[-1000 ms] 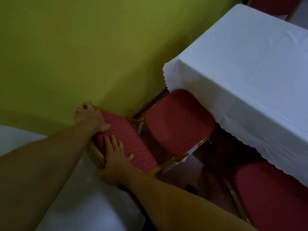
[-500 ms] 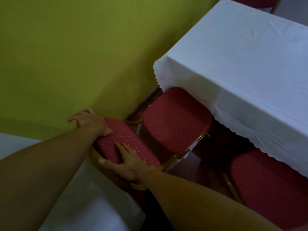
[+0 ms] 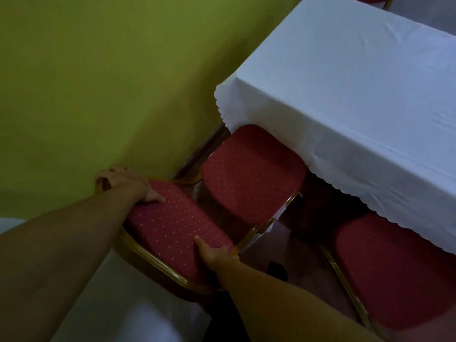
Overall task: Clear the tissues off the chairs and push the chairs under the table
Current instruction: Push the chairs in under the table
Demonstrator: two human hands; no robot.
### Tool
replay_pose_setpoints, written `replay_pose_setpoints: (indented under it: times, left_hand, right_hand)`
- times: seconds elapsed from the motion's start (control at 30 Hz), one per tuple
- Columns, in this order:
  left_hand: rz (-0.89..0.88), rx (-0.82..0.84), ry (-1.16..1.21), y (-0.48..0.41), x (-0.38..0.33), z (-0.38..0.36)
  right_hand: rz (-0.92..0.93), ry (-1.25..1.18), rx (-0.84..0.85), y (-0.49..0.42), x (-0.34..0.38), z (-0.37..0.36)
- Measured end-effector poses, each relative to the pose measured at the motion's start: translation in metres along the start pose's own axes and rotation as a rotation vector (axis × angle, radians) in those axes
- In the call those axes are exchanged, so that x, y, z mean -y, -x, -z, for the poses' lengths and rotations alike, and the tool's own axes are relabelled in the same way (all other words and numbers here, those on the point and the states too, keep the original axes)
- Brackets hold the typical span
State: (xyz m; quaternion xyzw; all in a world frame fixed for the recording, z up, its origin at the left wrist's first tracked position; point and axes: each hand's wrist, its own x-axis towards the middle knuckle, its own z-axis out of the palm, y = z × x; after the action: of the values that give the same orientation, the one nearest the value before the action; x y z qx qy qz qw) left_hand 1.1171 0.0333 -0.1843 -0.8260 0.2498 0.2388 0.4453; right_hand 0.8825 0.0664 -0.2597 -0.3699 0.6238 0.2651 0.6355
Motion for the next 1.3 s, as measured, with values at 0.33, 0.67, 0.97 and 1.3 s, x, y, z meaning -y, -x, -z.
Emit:
replay_pose_setpoints:
  times: [0.33, 0.67, 0.97, 1.3]
  left_hand:
    - [-0.006, -0.002, 0.044, 0.018, -0.038, 0.01]
    - [-0.141, -0.139, 0.005, 0.042, -0.071, 0.029]
    - [-0.628, -0.406, 0.218, 0.132, -0.179, 0.059]
    - [-0.87, -0.685, 0.269, 0.247, -0.266, 0.104]
  right_hand:
    - [-0.026, 0.049, -0.099, -0.007, -0.012, 0.04]
    - [0.105, 0.275, -0.124, 0.003, 0.018, 0.08]
    - [0.537, 0.703, -0.501, 0.047, 0.008, 0.183]
    - [0.527, 0.724, -0.884, 0.091, -0.094, 0.333]
